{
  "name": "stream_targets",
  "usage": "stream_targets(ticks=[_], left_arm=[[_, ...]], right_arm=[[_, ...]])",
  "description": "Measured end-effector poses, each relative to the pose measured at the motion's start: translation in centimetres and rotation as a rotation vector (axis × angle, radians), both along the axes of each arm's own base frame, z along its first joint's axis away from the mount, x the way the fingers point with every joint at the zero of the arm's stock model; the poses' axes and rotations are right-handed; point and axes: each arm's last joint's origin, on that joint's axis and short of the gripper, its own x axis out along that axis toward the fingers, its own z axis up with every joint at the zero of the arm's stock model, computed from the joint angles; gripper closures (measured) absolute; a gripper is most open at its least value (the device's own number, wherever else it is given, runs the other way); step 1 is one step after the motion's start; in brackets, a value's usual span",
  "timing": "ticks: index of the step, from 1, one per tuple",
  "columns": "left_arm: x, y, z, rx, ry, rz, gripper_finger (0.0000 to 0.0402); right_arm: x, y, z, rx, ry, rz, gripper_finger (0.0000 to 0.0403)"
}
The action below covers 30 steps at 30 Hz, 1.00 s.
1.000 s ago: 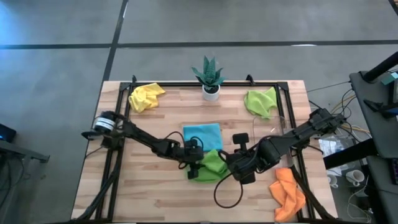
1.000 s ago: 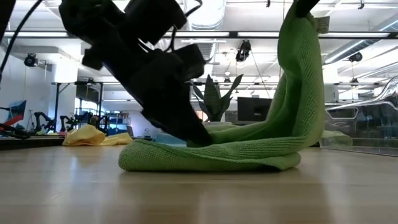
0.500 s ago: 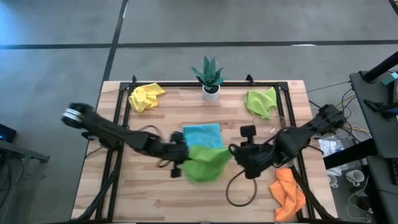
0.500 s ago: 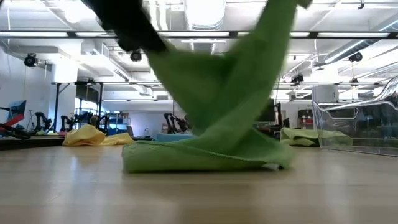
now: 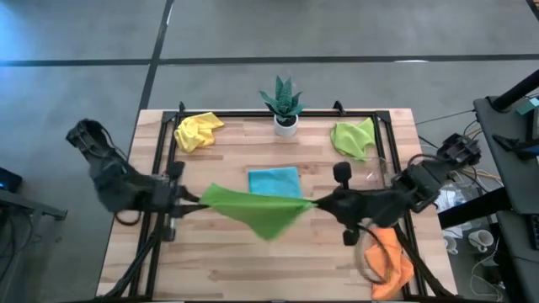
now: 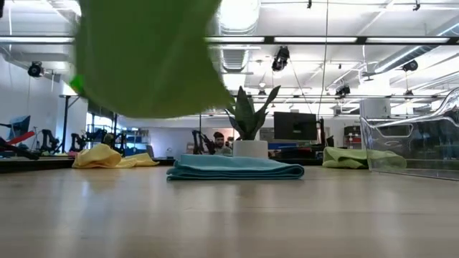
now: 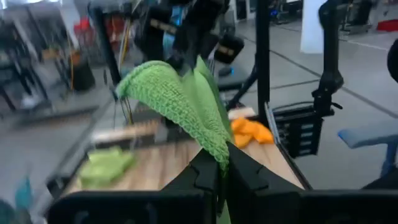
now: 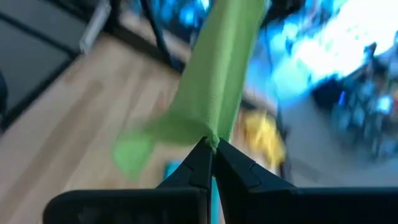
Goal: Fold microfiber towels
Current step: Fold the green towel on the table
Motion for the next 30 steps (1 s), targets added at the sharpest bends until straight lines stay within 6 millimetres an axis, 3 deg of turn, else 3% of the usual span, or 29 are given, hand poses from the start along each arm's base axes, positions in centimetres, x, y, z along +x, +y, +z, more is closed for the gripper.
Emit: stream_targets(ticks=[4, 10, 12, 18, 23, 27, 30], left_arm=[[0.5, -1.0, 1.2, 0.089, -0.011, -0.009, 0.0401], [1.2, -1.3, -1.8, 0.088, 0.112, 0.149, 0.0401], [1.3, -1.5, -2.5, 0.040, 0.133, 0.164, 0.0401], [2.3, -3.5, -1.0, -0.109, 0.066, 0.106, 0.0402], [3.4, -4.7, 1.0, -0.057, 0.018, 0.092, 0.0402], [3.7, -3.2, 0.3, -0.025, 0.047, 0.282, 0.0402], [4.1, -0.8, -2.0, -0.050, 0.121, 0.461, 0.0402]], right_arm=[[0.7, -0.2, 0.0, -0.057, -0.037, 0.022, 0.0394], [3.6, -1.5, -4.6, -0.124, 0.094, -0.067, 0.0394], [3.9, -1.3, -5.2, -0.143, 0.110, -0.060, 0.0394], [2.1, 1.1, -2.3, -0.111, 0.026, 0.039, 0.0394], [-0.5, 2.0, 1.5, -0.089, -0.080, 0.133, 0.0394], [-0.3, -0.3, 1.6, -0.112, -0.033, 0.060, 0.0394], [1.3, -3.1, -0.6, -0.132, 0.063, -0.073, 0.0394]])
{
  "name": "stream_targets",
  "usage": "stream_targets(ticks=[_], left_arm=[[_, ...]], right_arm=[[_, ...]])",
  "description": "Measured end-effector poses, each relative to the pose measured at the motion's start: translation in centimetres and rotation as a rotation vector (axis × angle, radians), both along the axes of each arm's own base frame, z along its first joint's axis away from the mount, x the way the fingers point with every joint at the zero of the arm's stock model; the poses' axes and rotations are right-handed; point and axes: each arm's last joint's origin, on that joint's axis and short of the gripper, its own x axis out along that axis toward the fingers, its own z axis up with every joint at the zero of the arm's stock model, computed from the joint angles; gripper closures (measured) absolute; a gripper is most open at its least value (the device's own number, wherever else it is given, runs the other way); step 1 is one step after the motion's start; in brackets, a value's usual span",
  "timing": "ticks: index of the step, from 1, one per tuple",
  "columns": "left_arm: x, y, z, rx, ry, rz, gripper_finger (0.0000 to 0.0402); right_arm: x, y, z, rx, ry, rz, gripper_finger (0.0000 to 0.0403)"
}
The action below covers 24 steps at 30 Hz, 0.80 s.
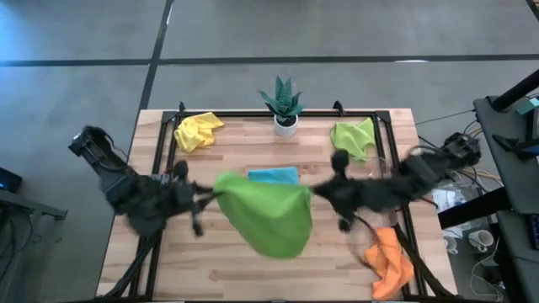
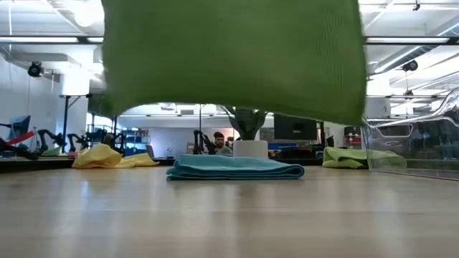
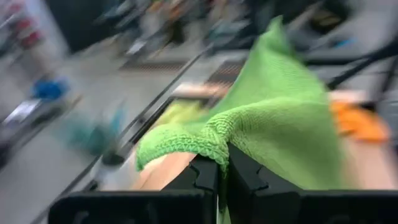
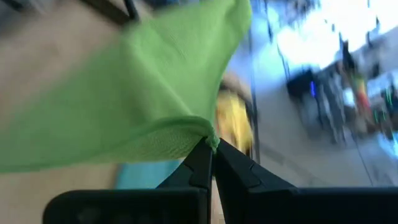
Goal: Fold microfiber towels
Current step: Fold the green towel on the table
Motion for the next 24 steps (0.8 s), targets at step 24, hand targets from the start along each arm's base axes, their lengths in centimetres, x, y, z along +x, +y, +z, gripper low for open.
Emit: stream_targets(ticks=[24], left_arm=[[3.2, 9.1, -16.8, 0.113, -0.011, 0.098, 0.0401]], right_arm=[[3.3, -7.5, -10.3, -0.087, 0.159, -0.194, 0.0394]])
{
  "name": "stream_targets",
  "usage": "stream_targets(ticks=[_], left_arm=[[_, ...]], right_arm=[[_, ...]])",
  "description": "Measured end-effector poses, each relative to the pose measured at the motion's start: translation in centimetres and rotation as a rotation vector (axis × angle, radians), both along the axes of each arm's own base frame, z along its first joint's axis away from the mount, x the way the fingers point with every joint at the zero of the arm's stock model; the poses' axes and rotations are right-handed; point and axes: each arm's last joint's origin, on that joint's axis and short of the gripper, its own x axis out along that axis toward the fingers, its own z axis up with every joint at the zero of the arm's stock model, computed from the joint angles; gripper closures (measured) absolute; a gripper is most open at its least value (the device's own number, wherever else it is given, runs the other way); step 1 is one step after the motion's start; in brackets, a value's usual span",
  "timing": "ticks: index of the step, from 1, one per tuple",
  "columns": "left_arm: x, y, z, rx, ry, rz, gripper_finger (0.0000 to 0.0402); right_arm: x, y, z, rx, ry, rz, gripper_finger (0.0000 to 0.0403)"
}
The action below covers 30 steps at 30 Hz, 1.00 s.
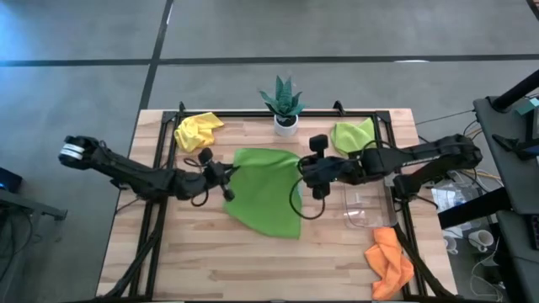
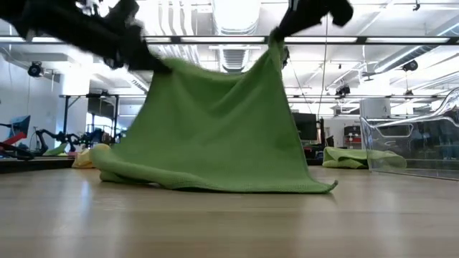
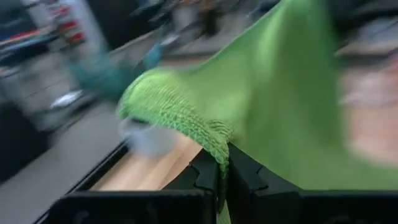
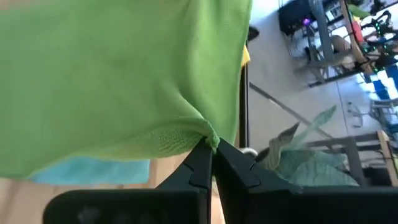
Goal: Fold microfiber towels
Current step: Fold the green towel on the table
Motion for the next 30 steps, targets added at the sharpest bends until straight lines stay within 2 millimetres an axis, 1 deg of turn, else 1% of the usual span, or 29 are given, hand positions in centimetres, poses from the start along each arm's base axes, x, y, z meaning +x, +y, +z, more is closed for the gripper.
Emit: stream_targets(ticks=[3, 6, 10, 11, 13, 16, 18, 19, 21, 23, 26, 28, 30], left_arm=[[0.0, -1.5, 2.5, -0.027, -0.049, -0.179, 0.0401], [-0.3, -3.7, 4.7, -0.046, -0.015, -0.319, 0.0401], [-0.8, -7.8, 8.0, -0.021, -0.002, -0.460, 0.0401], [-1.0, -8.9, 9.1, -0.007, -0.003, -0.503, 0.0401], [-1.5, -11.1, 11.8, 0.015, -0.050, -0.596, 0.0401], [-2.5, -13.7, 15.5, 0.068, -0.099, -0.679, 0.0401], [-2.9, -14.7, 17.0, 0.108, -0.097, -0.647, 0.0401], [-3.0, -15.0, 17.4, 0.125, -0.088, -0.605, 0.0401], [-2.9, -15.1, 17.3, 0.153, -0.058, -0.501, 0.0401], [-2.3, -14.9, 16.0, 0.160, -0.015, -0.401, 0.0401], [-0.6, -13.7, 12.5, 0.115, 0.056, -0.286, 0.0401], [0.3, -12.6, 9.5, 0.069, 0.092, -0.210, 0.0401], [0.8, -11.2, 6.5, 0.013, 0.116, -0.131, 0.0401]], right_arm=[[-0.6, 2.1, 1.7, 0.044, -0.044, 0.051, 0.0394], [-1.5, 4.8, 3.4, 0.160, -0.071, 0.163, 0.0394], [-2.9, 8.7, 5.7, 0.358, -0.105, 0.351, 0.0394], [-3.5, 9.6, 6.4, 0.379, -0.119, 0.384, 0.0394], [-4.6, 11.3, 8.2, 0.406, -0.160, 0.464, 0.0394], [-6.5, 12.9, 11.5, 0.409, -0.255, 0.571, 0.0394], [-7.3, 13.2, 13.0, 0.370, -0.307, 0.584, 0.0394], [-7.4, 13.1, 13.3, 0.344, -0.320, 0.567, 0.0394], [-7.2, 12.6, 12.9, 0.297, -0.309, 0.507, 0.0394], [-6.3, 11.7, 11.4, 0.259, -0.258, 0.426, 0.0394], [-4.3, 10.0, 7.5, 0.228, -0.177, 0.299, 0.0394], [-3.1, 8.7, 4.2, 0.201, -0.112, 0.228, 0.0394], [-2.2, 7.4, 1.2, 0.180, -0.070, 0.169, 0.0394]])
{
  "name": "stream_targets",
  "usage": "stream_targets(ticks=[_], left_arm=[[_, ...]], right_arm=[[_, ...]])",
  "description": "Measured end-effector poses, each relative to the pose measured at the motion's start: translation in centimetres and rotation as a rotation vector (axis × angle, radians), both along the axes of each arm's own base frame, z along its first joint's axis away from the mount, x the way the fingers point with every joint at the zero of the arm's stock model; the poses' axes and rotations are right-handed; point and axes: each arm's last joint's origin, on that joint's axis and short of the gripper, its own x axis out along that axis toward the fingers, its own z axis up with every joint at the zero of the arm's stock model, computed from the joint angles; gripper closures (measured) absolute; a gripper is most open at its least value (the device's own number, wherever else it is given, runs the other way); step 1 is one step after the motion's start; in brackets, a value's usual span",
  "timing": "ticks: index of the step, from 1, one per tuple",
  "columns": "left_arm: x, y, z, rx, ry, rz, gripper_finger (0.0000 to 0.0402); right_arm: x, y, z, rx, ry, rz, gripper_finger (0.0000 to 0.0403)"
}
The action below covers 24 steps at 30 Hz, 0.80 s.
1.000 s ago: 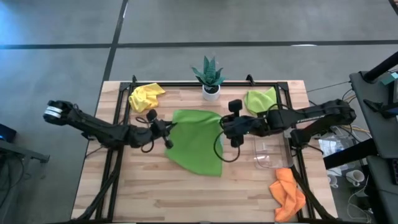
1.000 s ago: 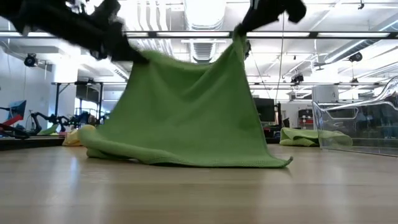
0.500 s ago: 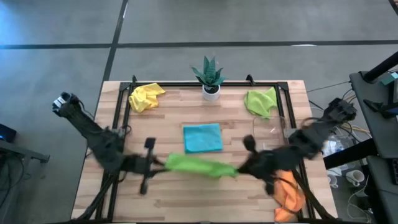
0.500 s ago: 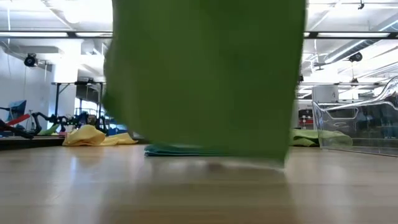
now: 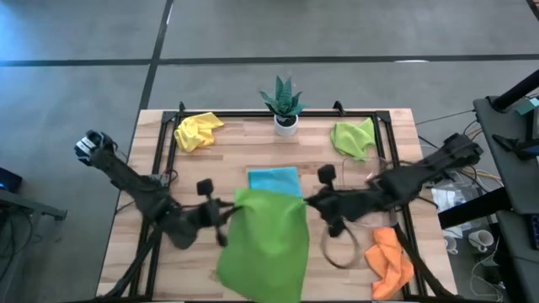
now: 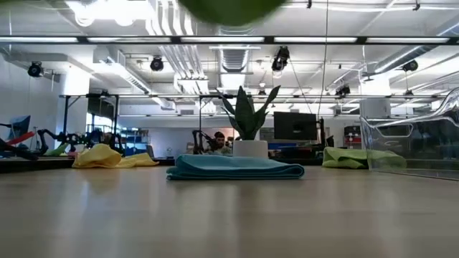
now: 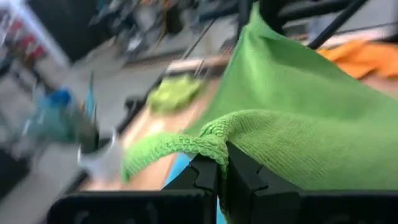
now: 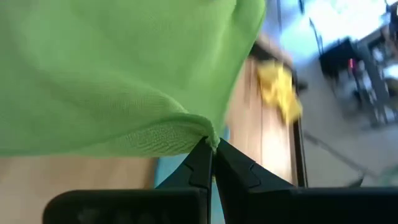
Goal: Fold microfiber towels
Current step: Fold the green towel on the table
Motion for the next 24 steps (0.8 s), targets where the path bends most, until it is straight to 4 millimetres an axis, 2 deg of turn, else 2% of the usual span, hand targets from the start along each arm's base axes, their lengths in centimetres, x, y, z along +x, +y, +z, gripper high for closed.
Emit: stream_targets(ticks=[2, 5, 8, 12, 15, 20, 24], left_arm=[[0.0, 1.4, -2.8, -0.033, 0.030, 0.065, 0.0401], [-0.4, 3.2, -6.1, -0.033, 0.082, 0.133, 0.0401], [-0.6, 4.4, -8.2, -0.031, 0.112, 0.159, 0.0401], [-0.7, 5.6, -9.8, -0.021, 0.166, 0.136, 0.0401], [-1.0, 6.1, -10.6, 0.020, 0.216, 0.128, 0.0401], [-1.3, 6.2, -11.3, 0.124, 0.296, 0.066, 0.0401], [-1.6, 6.2, -12.1, 0.137, 0.351, -0.040, 0.0401]], right_arm=[[0.5, -1.3, -2.6, -0.018, 0.032, -0.047, 0.0394], [0.7, -3.0, -5.3, -0.060, 0.078, -0.099, 0.0394], [0.8, -4.4, -6.8, -0.103, 0.099, -0.143, 0.0394], [0.9, -5.5, -7.5, -0.122, 0.124, -0.166, 0.0394], [0.9, -5.3, -7.6, -0.080, 0.133, -0.141, 0.0394], [0.3, -3.8, -8.6, 0.082, 0.185, -0.023, 0.0394], [-0.7, -2.4, -10.1, 0.063, 0.241, 0.054, 0.0394]])
